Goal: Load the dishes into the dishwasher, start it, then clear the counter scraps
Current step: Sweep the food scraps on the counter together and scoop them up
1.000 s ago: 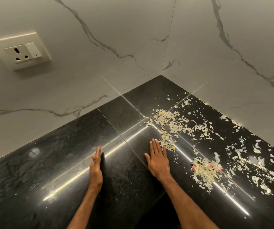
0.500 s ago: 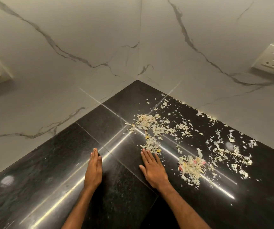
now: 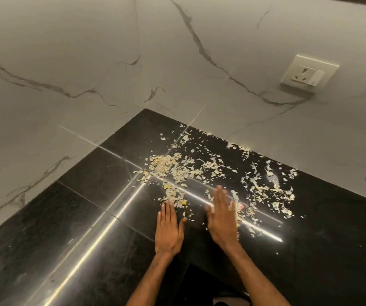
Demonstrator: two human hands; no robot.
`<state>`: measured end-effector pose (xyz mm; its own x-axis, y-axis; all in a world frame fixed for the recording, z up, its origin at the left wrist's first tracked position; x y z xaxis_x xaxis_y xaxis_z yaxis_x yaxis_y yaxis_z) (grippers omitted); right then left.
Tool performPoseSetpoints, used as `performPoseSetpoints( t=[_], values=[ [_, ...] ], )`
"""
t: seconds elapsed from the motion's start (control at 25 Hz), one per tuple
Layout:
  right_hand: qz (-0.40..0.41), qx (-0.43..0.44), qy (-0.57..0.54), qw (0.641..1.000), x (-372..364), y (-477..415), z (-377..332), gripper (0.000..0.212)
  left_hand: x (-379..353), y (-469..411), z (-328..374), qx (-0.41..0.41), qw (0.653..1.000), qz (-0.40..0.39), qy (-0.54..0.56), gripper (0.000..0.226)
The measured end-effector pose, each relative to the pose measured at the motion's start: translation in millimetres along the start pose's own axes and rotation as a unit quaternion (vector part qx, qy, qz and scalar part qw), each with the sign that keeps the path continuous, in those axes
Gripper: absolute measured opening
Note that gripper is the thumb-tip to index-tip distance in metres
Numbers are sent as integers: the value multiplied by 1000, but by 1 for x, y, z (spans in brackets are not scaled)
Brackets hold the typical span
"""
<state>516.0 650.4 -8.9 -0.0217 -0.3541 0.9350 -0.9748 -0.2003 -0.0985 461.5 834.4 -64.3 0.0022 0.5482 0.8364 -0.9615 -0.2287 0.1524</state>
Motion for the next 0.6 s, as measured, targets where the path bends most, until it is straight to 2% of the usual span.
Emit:
performPoseSetpoints(
  t=[0.12, 0.2, 0.32, 0.44, 0.52, 0.6],
  values=[
    [59, -194, -54, 978, 22, 39, 100, 79, -18, -2, 32, -24, 1000, -15, 8, 83],
    [46, -240, -80, 966, 11, 62, 120, 86, -31, -2, 58, -72, 996, -44, 27, 83],
    [-1, -216, -78, 973, -13, 62, 99, 84, -46, 3, 87, -124, 980, -91, 126, 82],
    [-25, -142, -112, 983, -24, 28, 53, 78, -43, 0, 84, -95, 968, -82, 219, 72],
    [-42, -74, -152, 985, -27, 12, 24, 74, -35, -3, 75, -77, 968, -70, 229, 69],
    [-31, -52, -168, 984, -16, 6, 25, 71, -28, -9, 74, -59, 971, -68, 222, 71]
  ],
)
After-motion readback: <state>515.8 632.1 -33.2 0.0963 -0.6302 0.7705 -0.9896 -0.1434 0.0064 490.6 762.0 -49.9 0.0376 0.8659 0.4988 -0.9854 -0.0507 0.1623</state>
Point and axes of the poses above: each hand's wrist, its own y-axis away from the middle knuckle, its own x-axis out of the back of the hand, z = x × y, the point moved 10 cm from there along -y, towards the middle knuckle, and after that the axes turned 5 degrees about x, right-handed, at the moved point
